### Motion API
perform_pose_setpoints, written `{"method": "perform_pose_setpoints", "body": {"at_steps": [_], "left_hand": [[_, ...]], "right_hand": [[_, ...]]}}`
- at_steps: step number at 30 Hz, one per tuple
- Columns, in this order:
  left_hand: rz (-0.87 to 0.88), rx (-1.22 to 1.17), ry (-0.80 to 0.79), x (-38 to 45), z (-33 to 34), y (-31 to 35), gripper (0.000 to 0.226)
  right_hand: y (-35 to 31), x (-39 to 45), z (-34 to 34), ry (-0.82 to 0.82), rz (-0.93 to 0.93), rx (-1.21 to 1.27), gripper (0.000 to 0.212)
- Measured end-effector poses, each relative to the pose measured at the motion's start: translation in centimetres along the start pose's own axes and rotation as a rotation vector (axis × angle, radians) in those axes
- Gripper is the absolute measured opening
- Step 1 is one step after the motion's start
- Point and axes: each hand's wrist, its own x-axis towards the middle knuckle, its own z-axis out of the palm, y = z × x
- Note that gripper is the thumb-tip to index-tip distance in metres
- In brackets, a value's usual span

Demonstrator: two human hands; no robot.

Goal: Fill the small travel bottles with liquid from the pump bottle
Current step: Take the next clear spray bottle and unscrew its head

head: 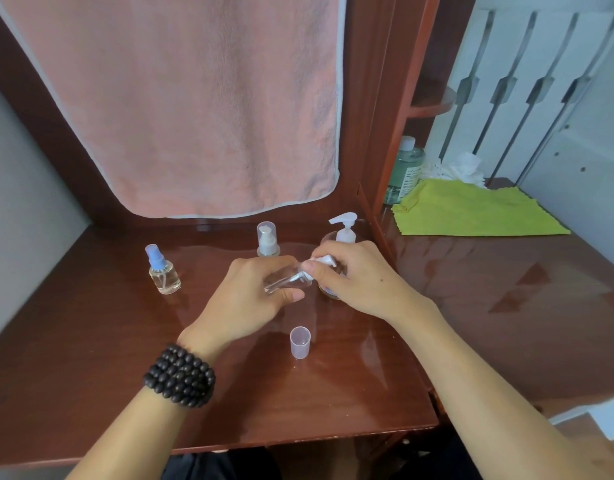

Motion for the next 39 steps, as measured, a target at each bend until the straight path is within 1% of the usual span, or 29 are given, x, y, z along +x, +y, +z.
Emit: {"method": "perform_pose_setpoints", "body": {"at_steps": [1,2,3,4,5,6,8,9,11,13,14,15,16,17,18,20,21,23,26,27,28,29,31,32,36,39], "left_hand": [[-0.007,-0.001,0.011,0.0,0.0,-0.1,0.022],[-0.015,-0.004,0.024,0.0,0.0,-0.2,0.023],[-0.022,-0.008,0.031,0.0,-0.1,-0.3,0.024],[-0.023,-0.01,0.034,0.0,-0.2,-0.3,0.024],[-0.017,-0.007,0.037,0.0,-0.2,-0.3,0.022],[-0.012,-0.001,0.035,0.0,-0.2,-0.3,0.02],[-0.011,-0.002,0.021,0.1,-0.2,-0.3,0.019],[-0.012,-0.002,0.012,0.1,-0.2,-0.3,0.019],[-0.015,0.005,0.007,0.0,-0.2,-0.4,0.018],[-0.018,0.005,0.02,-0.1,-0.1,-0.6,0.018],[-0.019,0.004,0.026,-0.2,-0.1,-0.6,0.018],[-0.017,0.005,0.027,-0.3,0.0,-0.7,0.018],[-0.014,0.007,0.024,-0.3,0.0,-0.7,0.018],[-0.014,0.005,0.021,-0.3,0.1,-0.7,0.019],[-0.017,0.001,0.022,-0.4,0.1,-0.7,0.02],[-0.017,-0.005,0.033,-0.4,0.1,-0.7,0.021],[-0.015,-0.008,0.038,-0.4,0.1,-0.7,0.021],[-0.011,-0.022,0.041,-0.4,0.1,-0.8,0.021],[-0.018,-0.029,0.06,-0.5,0.1,-1.0,0.024],[-0.018,-0.032,0.062,-0.5,0.1,-1.0,0.024],[-0.015,-0.037,0.059,-0.5,0.0,-0.9,0.024],[-0.012,-0.042,0.051,-0.5,0.0,-0.9,0.024],[-0.01,-0.046,0.036,-0.5,0.0,-0.9,0.025],[-0.012,-0.04,0.033,-0.5,0.1,-0.9,0.026],[-0.031,-0.013,0.04,-0.7,0.1,-1.3,0.03],[-0.079,-0.035,0.085,-1.3,-0.2,-1.8,0.033]], "right_hand": [[0.0,-0.1,-0.1,-0.034,-0.032,0.011,0.003],[-0.1,-0.2,-0.3,-0.069,-0.064,0.006,0.015],[-0.2,-0.4,-0.4,-0.128,-0.086,0.006,0.034],[-0.3,-0.6,-0.5,-0.176,-0.063,0.006,0.05],[-0.5,-0.6,-0.4,-0.19,-0.014,0.017,0.057],[-0.7,-0.6,-0.3,-0.168,0.035,0.045,0.053],[-0.6,-0.5,0.1,-0.062,0.064,0.079,0.024],[-0.7,-0.4,0.1,-0.019,0.047,0.064,0.014],[-0.5,-0.5,0.0,-0.015,-0.005,0.037,0.005],[-0.6,-0.7,-0.2,-0.099,-0.035,0.002,0.034],[-0.5,-0.7,-0.2,-0.136,-0.015,-0.006,0.045],[-0.7,-0.7,-0.2,-0.148,0.022,0.001,0.046],[-0.7,-0.7,0.0,-0.134,0.057,0.019,0.037],[-0.8,-0.7,0.1,-0.103,0.072,0.02,0.023],[-0.8,-0.6,0.2,-0.067,0.07,0.002,0.018],[-0.7,-0.6,0.2,-0.037,0.047,-0.059,0.028],[-0.6,-0.5,0.2,-0.036,0.039,-0.058,0.024],[-0.5,-0.6,0.0,-0.07,0.012,-0.016,0.007],[-0.5,-0.8,-0.1,-0.156,0.023,0.005,0.04],[-0.5,-0.8,0.0,-0.153,0.044,0.016,0.044],[-0.6,-0.7,0.0,-0.132,0.064,0.029,0.04],[-0.5,-0.7,0.1,-0.102,0.073,0.037,0.032],[-0.5,-0.6,0.1,-0.059,0.046,0.022,0.014],[-0.5,-0.6,0.1,-0.05,0.023,0.01,0.01],[-0.6,-0.7,-0.5,-0.032,-0.005,0.004,0.007],[-0.6,-0.8,-1.2,-0.01,-0.007,0.054,0.01]]}}
